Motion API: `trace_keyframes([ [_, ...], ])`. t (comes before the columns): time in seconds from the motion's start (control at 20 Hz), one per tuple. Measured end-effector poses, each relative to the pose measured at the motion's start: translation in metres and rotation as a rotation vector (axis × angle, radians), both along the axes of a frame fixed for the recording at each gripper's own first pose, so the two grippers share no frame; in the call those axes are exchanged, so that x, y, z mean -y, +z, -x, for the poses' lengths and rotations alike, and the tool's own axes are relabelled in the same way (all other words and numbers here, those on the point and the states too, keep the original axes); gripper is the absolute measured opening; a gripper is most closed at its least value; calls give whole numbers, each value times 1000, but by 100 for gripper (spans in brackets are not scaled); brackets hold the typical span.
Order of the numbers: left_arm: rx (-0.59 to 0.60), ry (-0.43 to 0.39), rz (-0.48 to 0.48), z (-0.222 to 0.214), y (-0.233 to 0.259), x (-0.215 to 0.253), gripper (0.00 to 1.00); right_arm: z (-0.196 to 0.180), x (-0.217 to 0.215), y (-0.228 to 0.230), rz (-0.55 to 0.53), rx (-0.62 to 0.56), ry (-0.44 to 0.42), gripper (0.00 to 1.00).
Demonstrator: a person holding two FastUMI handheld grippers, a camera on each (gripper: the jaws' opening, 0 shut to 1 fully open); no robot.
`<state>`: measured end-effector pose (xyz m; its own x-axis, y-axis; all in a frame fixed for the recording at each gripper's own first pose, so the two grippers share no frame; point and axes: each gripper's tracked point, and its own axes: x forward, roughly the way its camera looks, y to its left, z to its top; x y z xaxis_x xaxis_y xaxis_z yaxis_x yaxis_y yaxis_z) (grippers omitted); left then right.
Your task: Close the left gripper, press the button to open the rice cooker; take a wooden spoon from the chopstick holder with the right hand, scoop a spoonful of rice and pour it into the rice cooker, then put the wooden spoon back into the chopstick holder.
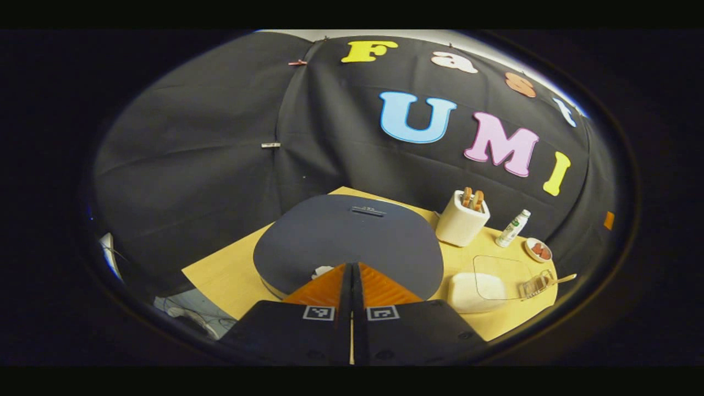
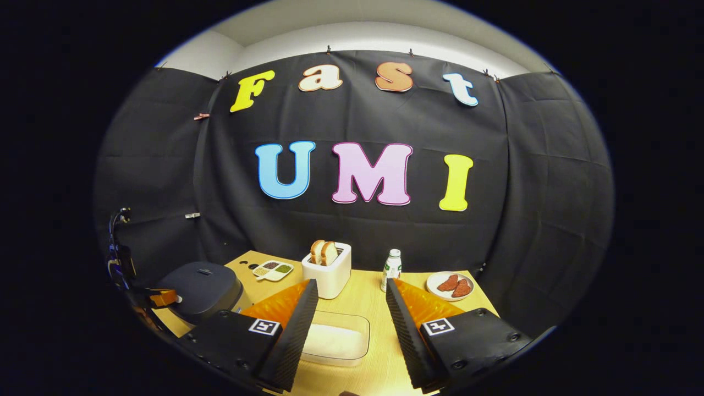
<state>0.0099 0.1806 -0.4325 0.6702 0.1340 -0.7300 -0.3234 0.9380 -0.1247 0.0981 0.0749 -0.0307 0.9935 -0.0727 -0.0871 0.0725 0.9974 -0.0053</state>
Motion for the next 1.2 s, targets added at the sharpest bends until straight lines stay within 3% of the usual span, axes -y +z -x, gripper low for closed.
trace_keyframes([
  [0.25,-30,-27,3,4,-9,3,9,-1,-3,0,5,1,12,78],
  [0.6,-12,-15,-69,-4,0,2,9,1,-1,0,7,2,11,78],
  [0.7,25,-17,-104,-9,14,3,5,2,2,1,3,3,7,78],
  [0.75,48,-20,-121,-12,23,2,10,4,3,1,2,4,3,78],
  [0.8,78,-22,-134,-18,34,2,5,5,5,1,0,6,0,78],
  [1.05,188,-22,-173,-37,79,3,10,7,15,-1,-19,3,-17,78],
  [1.2,255,-34,-222,-39,105,5,8,10,22,-1,-22,6,-25,78],
])
